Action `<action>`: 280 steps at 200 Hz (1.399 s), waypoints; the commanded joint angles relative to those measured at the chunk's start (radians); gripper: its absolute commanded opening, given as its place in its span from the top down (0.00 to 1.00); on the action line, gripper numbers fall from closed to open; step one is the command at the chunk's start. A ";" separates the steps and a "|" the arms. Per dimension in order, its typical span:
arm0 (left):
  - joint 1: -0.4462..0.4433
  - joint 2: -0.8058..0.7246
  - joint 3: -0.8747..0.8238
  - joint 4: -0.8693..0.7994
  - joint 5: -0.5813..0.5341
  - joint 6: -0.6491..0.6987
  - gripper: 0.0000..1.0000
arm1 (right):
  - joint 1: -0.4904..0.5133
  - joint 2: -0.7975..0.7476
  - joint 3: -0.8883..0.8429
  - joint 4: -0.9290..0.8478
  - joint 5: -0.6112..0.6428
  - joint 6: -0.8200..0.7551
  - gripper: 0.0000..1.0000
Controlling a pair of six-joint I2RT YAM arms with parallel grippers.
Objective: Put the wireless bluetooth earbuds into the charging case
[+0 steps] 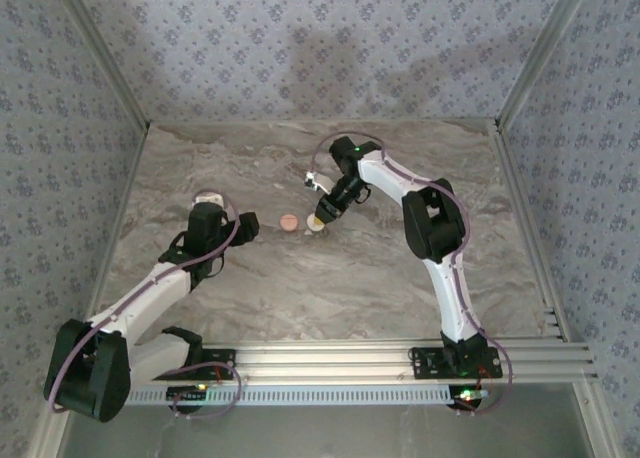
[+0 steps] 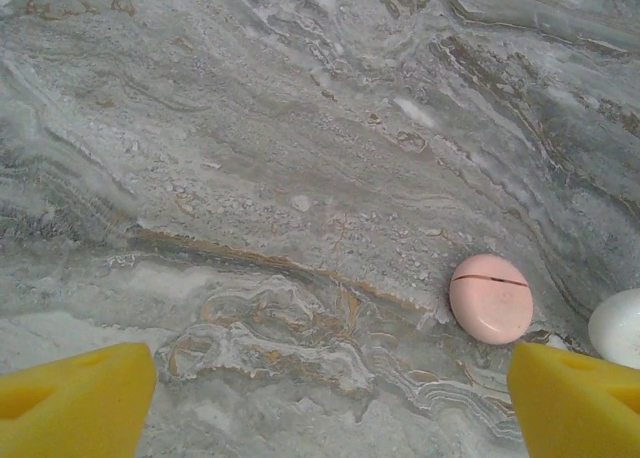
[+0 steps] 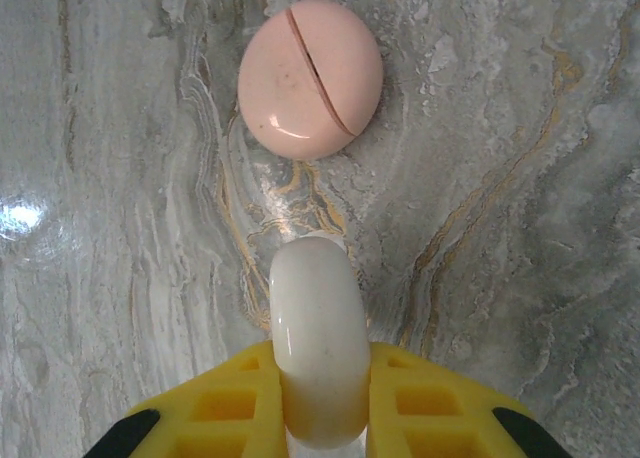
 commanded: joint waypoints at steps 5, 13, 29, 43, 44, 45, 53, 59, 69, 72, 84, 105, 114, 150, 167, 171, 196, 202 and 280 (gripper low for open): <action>0.009 -0.011 0.029 -0.022 -0.027 0.013 0.10 | 0.004 0.037 0.046 -0.056 -0.011 0.022 0.81; 0.009 -0.013 0.027 -0.022 -0.029 0.013 0.09 | 0.003 0.042 0.050 -0.059 -0.011 0.024 0.81; 0.009 -0.013 0.027 -0.020 -0.030 0.011 0.10 | 0.005 0.055 0.059 -0.064 -0.017 0.024 0.81; 0.010 -0.011 0.028 -0.016 -0.029 0.009 0.10 | 0.004 0.066 0.069 -0.070 -0.020 0.023 0.80; 0.009 -0.011 0.028 -0.016 -0.029 0.009 0.10 | 0.004 0.067 0.070 -0.071 -0.020 0.024 0.80; 0.009 -0.011 0.029 -0.016 -0.029 0.009 0.10 | 0.004 0.068 0.070 -0.071 -0.020 0.024 0.80; 0.009 -0.011 0.029 -0.016 -0.029 0.009 0.10 | 0.004 0.073 0.075 -0.074 -0.019 0.024 0.80; 0.009 -0.011 0.029 -0.016 -0.028 0.009 0.10 | 0.004 0.079 0.080 -0.077 -0.018 0.023 0.80; 0.010 -0.011 0.030 -0.016 -0.030 0.011 0.09 | 0.004 0.086 0.088 -0.082 -0.013 0.023 0.79; 0.009 -0.011 0.031 -0.016 -0.030 0.012 0.10 | 0.004 0.088 0.091 -0.085 -0.011 0.023 0.78; 0.009 -0.011 0.032 -0.016 -0.032 0.015 0.10 | 0.004 0.093 0.097 -0.089 -0.004 0.023 0.76; 0.009 -0.008 0.035 -0.015 -0.033 0.018 0.10 | 0.002 0.094 0.099 -0.080 0.006 0.028 0.73; 0.010 -0.007 0.037 -0.015 -0.034 0.019 0.10 | 0.001 0.094 0.100 -0.075 0.009 0.033 0.70; 0.011 -0.002 0.039 -0.016 -0.033 0.027 0.10 | -0.002 0.101 0.111 -0.060 0.032 0.046 0.56; 0.011 -0.004 0.039 -0.016 -0.035 0.028 0.09 | -0.004 0.102 0.117 -0.055 0.036 0.049 0.52; 0.011 -0.004 0.040 -0.016 -0.035 0.028 0.09 | -0.005 0.102 0.117 -0.054 0.036 0.050 0.51; 0.011 -0.002 0.041 -0.015 -0.038 0.031 0.09 | -0.009 0.102 0.128 -0.043 0.044 0.057 0.48; 0.011 -0.002 0.039 -0.015 -0.038 0.033 0.09 | -0.010 0.100 0.131 -0.042 0.047 0.059 0.48; 0.014 0.004 0.067 -0.021 -0.098 0.092 0.09 | -0.044 -0.096 -0.063 0.203 0.064 0.133 0.42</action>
